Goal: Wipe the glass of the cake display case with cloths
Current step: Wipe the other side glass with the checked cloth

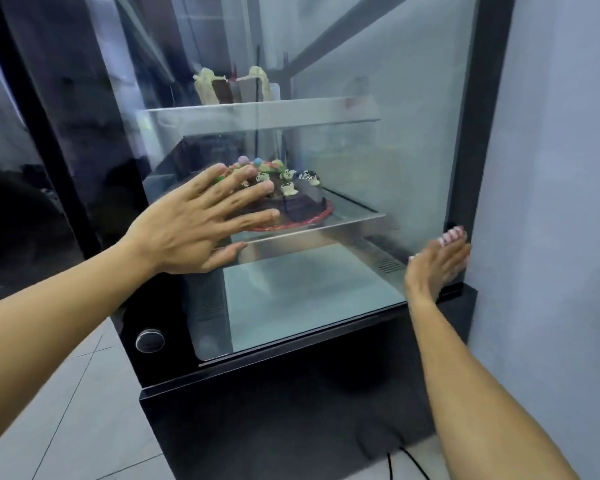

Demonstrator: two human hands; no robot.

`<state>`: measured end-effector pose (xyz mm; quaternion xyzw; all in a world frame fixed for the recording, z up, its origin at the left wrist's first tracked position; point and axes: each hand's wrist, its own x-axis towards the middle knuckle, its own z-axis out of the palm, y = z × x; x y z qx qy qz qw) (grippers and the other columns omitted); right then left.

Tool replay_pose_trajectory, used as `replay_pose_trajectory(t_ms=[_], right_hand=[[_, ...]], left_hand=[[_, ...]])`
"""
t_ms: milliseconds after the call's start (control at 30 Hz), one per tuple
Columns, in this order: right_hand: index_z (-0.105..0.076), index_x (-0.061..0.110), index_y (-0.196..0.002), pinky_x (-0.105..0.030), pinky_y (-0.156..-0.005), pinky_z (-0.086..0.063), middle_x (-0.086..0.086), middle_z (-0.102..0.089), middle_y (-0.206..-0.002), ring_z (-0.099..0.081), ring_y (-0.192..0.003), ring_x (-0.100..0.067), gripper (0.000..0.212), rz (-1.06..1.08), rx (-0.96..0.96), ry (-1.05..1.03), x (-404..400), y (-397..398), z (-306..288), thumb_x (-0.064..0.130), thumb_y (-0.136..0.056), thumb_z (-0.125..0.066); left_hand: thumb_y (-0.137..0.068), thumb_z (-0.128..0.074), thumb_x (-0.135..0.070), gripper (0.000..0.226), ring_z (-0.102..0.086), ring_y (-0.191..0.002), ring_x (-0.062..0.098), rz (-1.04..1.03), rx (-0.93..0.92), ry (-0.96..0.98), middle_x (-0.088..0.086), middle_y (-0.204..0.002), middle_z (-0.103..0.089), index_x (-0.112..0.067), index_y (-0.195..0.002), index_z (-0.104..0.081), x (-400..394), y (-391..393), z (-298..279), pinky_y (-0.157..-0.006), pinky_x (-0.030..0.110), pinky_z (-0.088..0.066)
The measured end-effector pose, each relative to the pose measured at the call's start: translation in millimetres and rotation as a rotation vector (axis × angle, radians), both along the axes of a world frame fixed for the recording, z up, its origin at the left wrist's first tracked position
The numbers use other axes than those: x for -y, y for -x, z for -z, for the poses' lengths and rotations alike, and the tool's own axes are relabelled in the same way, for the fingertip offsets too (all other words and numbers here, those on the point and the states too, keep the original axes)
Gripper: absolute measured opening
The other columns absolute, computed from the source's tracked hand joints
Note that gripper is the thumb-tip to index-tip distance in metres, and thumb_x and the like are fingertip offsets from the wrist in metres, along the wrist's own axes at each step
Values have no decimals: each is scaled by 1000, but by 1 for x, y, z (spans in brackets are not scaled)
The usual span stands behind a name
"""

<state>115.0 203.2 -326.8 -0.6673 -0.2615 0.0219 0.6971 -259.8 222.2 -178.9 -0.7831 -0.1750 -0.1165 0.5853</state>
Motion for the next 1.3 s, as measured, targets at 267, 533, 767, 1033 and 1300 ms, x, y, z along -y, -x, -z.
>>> replay_pose_trajectory(t_ms=[267, 533, 767, 1033, 1300], right_hand=[[0, 14, -164, -49, -129, -5, -10, 5, -171, 0, -159, -31, 65, -170, 1165, -191, 5, 167, 6, 37, -111, -31], [-7, -2, -162, -39, -127, 13, -20, 2, -171, 5, -159, -31, 60, 36, -170, -44, -6, 25, 10, 31, -112, -12], [-19, -1, -161, -50, -130, -3, -22, -12, -170, -5, -159, -38, 65, 12, 502, -127, -7, 137, -39, 36, -108, -30], [-10, 11, -165, -41, -129, 5, -12, -5, -173, -1, -160, -25, 63, 85, 68, -115, -16, -24, -31, 36, -108, -21], [-4, 3, -161, -53, -129, -5, -18, 1, -170, 1, -159, -39, 69, 32, 356, -69, -6, 147, 27, 44, -108, -24]], left_hand=[[-105, -30, -51, 67, -9, -160, 35, 14, 14, -15, 10, -174, -10, -28, -166, -18, 2, -1, 0, -129, 52, -9], [-104, -29, -51, 66, -11, -159, 36, 26, 25, -10, 10, -173, -12, -28, -166, -20, 3, -3, 0, -129, 54, -13], [-104, -29, -52, 66, -14, -159, 37, 42, 49, 7, 10, -173, -13, -28, -165, -21, 2, -2, 3, -126, 57, -22], [-104, -31, -51, 66, -15, -158, 37, 64, 43, -4, 11, -173, -15, -27, -165, -23, 2, -3, 3, -126, 57, -20], [-100, -38, -42, 66, -16, -158, 41, 96, 22, -25, 16, -171, -21, -26, -163, -30, 3, -55, -1, -128, 54, -17]])
